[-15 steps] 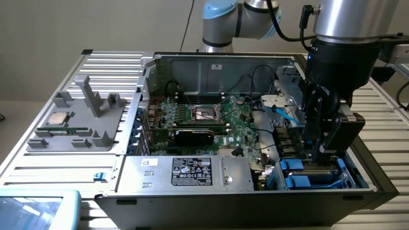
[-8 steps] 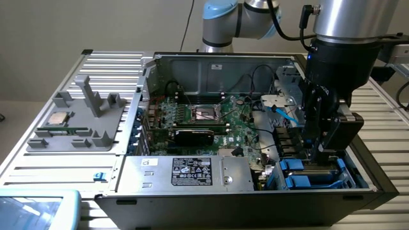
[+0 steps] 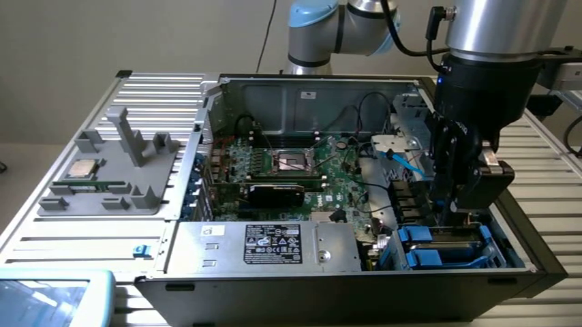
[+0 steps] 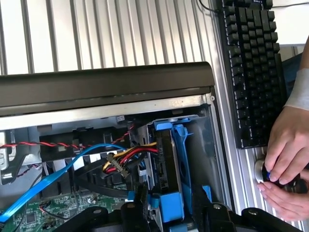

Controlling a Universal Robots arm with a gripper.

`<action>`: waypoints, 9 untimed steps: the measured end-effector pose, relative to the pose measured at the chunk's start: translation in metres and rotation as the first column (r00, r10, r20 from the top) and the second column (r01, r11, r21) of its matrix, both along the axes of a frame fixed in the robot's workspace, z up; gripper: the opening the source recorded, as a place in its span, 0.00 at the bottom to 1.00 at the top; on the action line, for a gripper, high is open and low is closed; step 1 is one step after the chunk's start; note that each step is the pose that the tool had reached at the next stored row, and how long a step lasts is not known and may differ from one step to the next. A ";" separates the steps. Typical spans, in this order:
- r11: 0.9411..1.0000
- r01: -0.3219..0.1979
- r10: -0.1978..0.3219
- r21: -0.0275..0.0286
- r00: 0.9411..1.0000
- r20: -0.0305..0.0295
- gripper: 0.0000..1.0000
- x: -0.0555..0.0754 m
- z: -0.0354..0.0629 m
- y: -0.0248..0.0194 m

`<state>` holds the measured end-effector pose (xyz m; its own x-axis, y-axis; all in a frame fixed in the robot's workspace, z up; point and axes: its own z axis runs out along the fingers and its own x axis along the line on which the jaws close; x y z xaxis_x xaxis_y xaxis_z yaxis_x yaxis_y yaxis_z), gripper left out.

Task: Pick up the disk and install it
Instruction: 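Insert the first disk wire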

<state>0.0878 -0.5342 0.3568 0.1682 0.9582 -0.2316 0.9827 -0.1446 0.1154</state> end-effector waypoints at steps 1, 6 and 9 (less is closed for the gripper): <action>1.000 0.000 0.000 0.009 1.000 0.000 0.48 0.000 0.0000 0.0001; 0.999 0.000 0.000 0.036 1.000 0.000 0.48 0.000 -0.0001 0.0001; 0.999 0.000 0.000 0.042 1.000 0.000 0.38 0.000 -0.0002 0.0001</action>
